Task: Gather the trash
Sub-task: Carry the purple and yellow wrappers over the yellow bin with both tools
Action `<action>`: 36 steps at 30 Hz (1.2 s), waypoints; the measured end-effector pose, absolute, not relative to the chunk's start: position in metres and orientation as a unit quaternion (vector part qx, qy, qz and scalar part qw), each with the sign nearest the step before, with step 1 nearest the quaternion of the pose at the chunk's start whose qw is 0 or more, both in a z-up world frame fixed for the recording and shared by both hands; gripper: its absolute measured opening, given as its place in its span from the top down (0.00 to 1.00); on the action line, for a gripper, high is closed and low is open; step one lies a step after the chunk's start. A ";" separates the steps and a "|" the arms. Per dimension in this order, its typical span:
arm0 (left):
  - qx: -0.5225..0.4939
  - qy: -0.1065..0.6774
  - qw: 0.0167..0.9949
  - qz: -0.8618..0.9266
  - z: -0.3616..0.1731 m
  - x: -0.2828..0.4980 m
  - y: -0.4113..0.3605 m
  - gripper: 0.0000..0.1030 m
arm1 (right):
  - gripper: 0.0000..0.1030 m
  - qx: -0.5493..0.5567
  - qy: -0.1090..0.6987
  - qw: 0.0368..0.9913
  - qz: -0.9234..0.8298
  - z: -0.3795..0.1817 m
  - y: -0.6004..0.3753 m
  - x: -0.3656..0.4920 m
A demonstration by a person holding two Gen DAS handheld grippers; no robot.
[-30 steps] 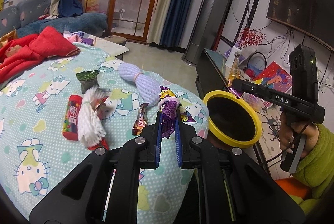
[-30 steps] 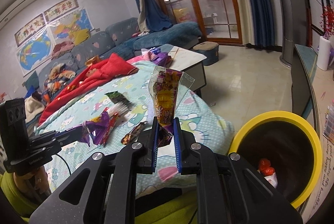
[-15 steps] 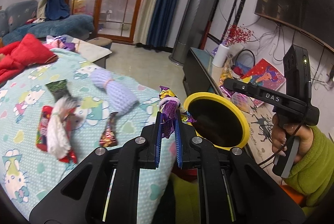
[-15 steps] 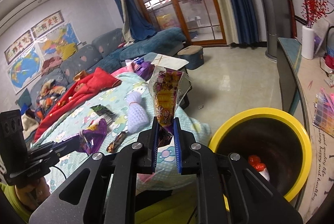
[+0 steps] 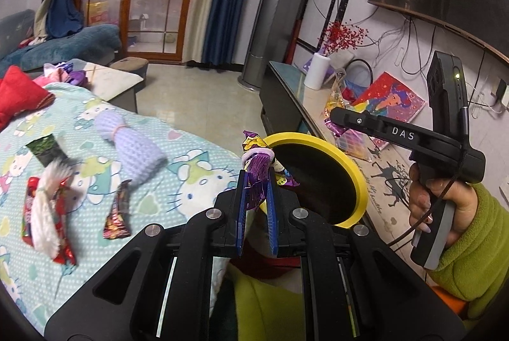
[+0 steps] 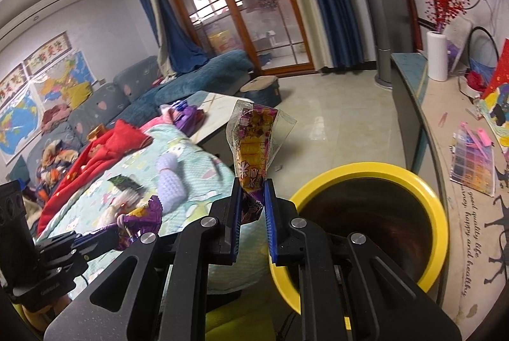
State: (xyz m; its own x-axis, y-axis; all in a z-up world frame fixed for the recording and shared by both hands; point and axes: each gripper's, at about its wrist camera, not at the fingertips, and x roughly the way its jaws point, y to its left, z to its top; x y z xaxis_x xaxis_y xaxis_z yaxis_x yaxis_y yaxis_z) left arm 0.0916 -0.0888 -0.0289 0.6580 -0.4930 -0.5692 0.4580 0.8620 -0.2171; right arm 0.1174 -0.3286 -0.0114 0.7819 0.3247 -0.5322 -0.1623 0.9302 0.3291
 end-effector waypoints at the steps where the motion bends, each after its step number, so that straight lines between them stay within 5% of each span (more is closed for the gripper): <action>1: -0.026 0.322 0.909 -0.264 -0.030 0.093 -0.092 0.93 | 0.87 0.134 0.303 0.935 0.125 -0.012 -0.332 0.117; 36: 0.034 0.380 0.861 -0.335 -0.084 0.127 -0.200 0.93 | 0.87 0.163 0.354 0.921 -0.003 -0.069 -0.420 0.135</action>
